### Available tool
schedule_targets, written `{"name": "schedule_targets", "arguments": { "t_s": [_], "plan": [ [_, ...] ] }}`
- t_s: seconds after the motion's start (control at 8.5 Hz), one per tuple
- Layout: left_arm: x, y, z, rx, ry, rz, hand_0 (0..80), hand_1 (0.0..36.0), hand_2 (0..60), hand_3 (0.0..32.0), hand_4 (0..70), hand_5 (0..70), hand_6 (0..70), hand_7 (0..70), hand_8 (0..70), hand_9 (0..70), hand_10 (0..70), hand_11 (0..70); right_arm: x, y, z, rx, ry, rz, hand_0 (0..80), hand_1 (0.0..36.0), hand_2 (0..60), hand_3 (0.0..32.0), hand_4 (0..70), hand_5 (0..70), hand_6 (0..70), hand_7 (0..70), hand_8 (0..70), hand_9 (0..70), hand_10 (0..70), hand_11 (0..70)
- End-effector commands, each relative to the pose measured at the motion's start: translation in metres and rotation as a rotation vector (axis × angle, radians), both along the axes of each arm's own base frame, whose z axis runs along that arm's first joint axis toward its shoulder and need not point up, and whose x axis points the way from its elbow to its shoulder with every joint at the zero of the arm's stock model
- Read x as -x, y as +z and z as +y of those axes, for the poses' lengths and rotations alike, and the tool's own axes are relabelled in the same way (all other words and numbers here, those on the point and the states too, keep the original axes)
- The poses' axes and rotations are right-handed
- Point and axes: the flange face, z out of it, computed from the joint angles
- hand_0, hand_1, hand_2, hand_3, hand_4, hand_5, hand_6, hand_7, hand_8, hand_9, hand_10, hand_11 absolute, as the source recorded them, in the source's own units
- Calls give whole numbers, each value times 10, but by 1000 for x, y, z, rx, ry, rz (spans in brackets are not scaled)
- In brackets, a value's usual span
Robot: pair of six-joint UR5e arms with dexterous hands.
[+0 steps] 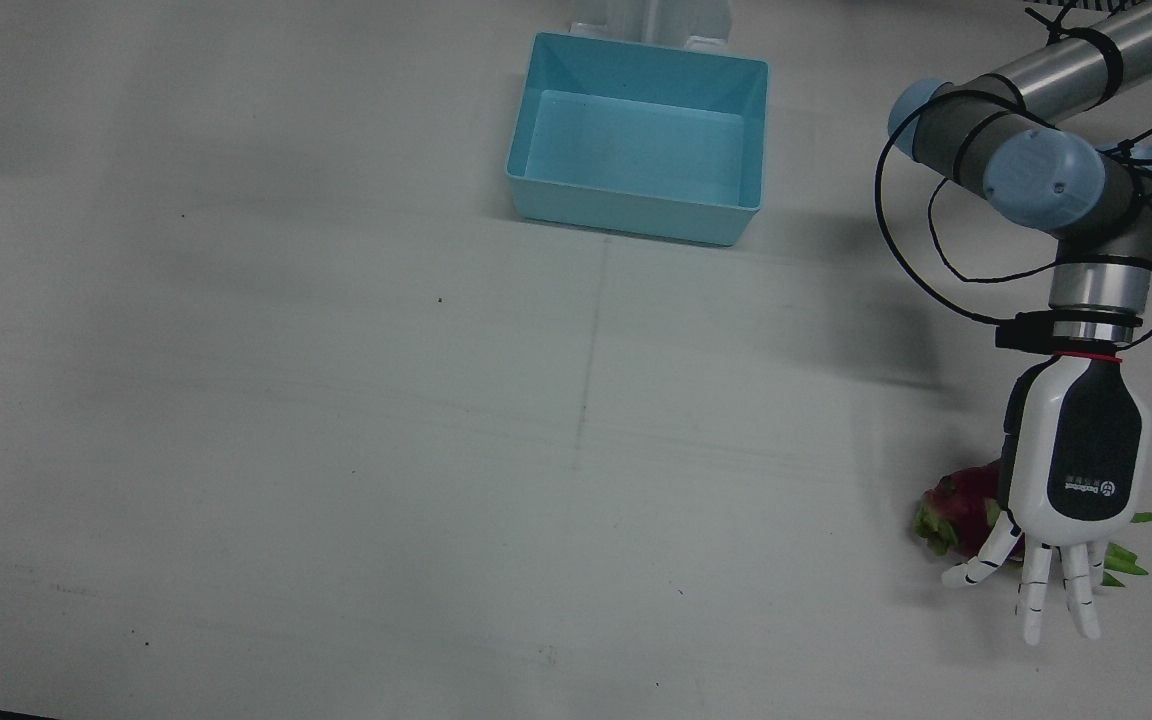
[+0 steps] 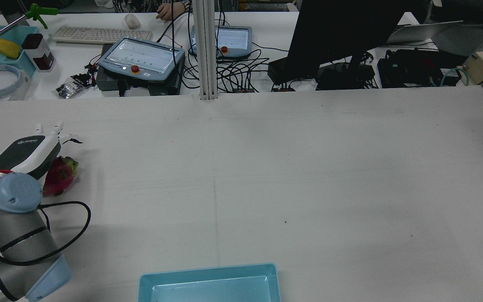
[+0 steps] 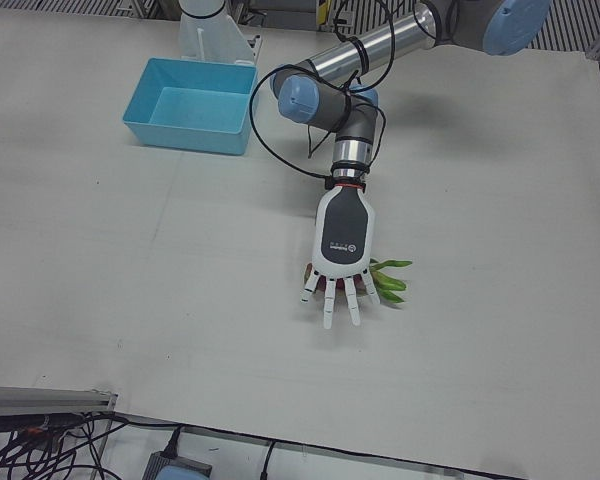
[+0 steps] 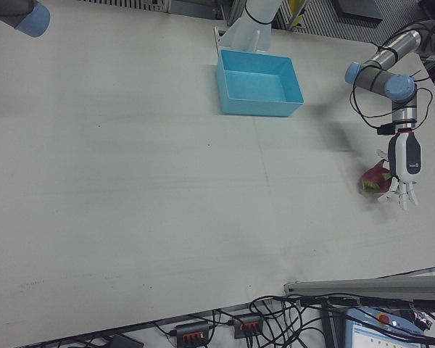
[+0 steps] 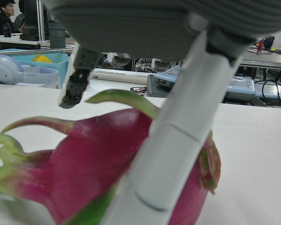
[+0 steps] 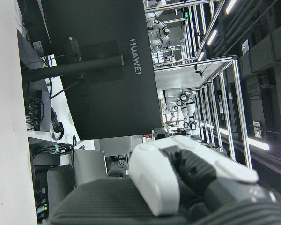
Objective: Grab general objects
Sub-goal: 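Close the left hand's fingers around the dragon fruit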
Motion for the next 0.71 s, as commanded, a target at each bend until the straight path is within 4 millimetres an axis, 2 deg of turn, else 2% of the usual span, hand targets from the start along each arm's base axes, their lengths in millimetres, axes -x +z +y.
{"name": "schedule_targets", "arguments": {
  "t_s": [0.0,0.12,0.24,0.35,0.59],
  "plan": [
    [-2,5,-4,2,-18,-12,800,360,119,320,0,278,0,37,13,0,0,0,-1,0,0,0,2,0,0,0,0,0,0,0,0,0,0,0,0,0],
    [-5,11,-6,6,-18,-17,800,360,116,320,0,300,0,57,28,0,0,0,0,0,0,0,0,0,0,0,0,0,0,0,0,0,0,0,0,0],
    [-27,17,8,13,23,-26,800,360,127,320,0,309,0,64,29,0,0,0,0,0,0,0,0,0,0,0,0,0,0,0,0,0,0,0,0,0],
    [-36,17,14,13,38,-25,800,360,127,320,0,305,0,62,26,0,0,0,-1,0,0,0,2,0,0,0,0,0,0,0,0,0,0,0,0,0],
    [-36,16,14,14,38,-26,800,360,112,320,0,302,0,60,39,0,0,0,-1,0,0,0,2,0,0,0,0,0,0,0,0,0,0,0,0,0]
  ]
}}
